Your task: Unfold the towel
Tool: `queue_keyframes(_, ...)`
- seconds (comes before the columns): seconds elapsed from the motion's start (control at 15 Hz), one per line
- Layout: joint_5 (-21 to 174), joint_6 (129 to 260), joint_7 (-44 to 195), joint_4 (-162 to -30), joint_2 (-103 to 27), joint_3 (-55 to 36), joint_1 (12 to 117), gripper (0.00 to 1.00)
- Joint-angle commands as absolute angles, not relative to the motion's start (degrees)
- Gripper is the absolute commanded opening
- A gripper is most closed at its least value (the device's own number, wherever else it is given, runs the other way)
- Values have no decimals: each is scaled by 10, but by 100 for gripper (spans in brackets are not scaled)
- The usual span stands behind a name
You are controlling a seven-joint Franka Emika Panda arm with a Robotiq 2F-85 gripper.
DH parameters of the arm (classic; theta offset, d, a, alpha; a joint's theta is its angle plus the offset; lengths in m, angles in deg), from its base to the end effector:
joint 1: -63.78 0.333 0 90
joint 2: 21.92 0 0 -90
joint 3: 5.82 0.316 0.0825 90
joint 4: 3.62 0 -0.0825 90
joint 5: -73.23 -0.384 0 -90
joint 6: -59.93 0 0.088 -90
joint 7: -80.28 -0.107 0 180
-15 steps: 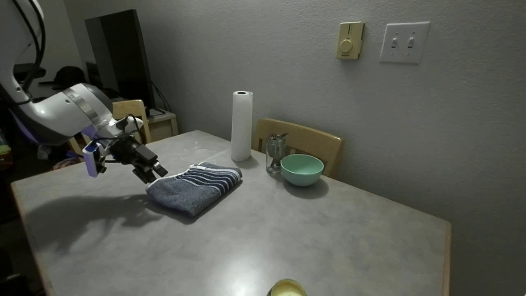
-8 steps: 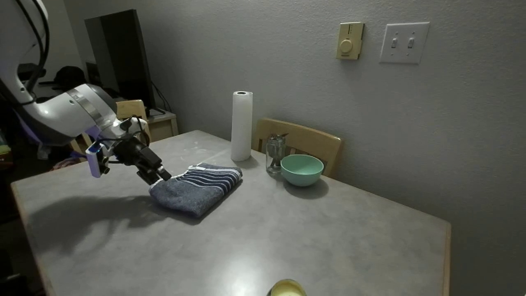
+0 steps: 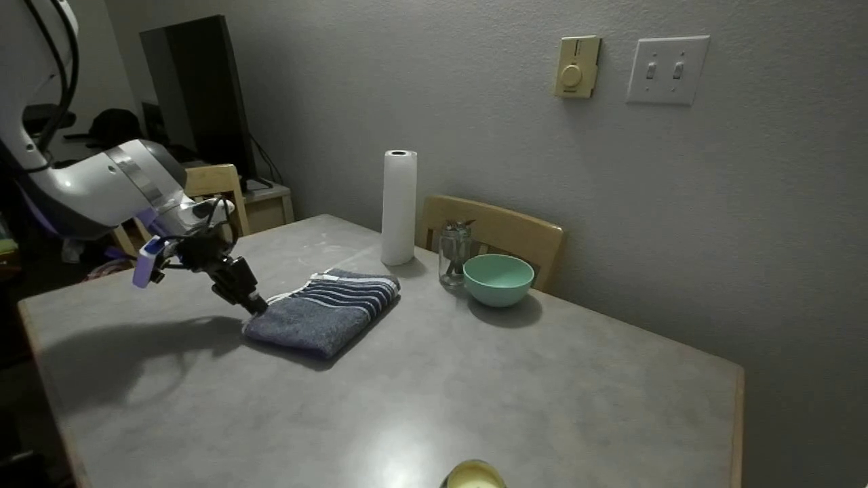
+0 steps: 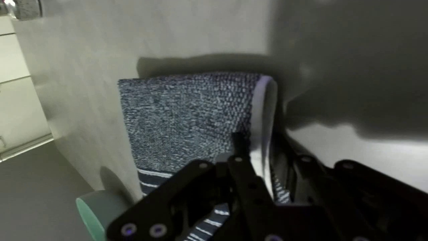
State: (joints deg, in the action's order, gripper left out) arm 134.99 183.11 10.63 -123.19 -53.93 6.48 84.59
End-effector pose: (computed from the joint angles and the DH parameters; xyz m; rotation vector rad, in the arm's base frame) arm 0.4693 0.2685 0.1359 2.4307 0.2235 0.3008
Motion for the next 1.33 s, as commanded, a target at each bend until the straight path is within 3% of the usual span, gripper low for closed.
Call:
queue_keyframes(0.0,1302,1912,175,-1246,-540,82,819,1)
queue_keyframes(0.2,1265,1923,203,-1251,-538,69,832,0)
queue_keyframes(0.27,1259,1919,207,-1251,-537,66,837,26)
queue_keyframes(0.4,1256,1905,207,-1253,-531,60,848,33)
queue_keyframes(1.0,1359,1815,138,-1262,-512,33,884,97)
queue_keyframes(1.27,1407,1791,106,-1262,-524,31,874,100)
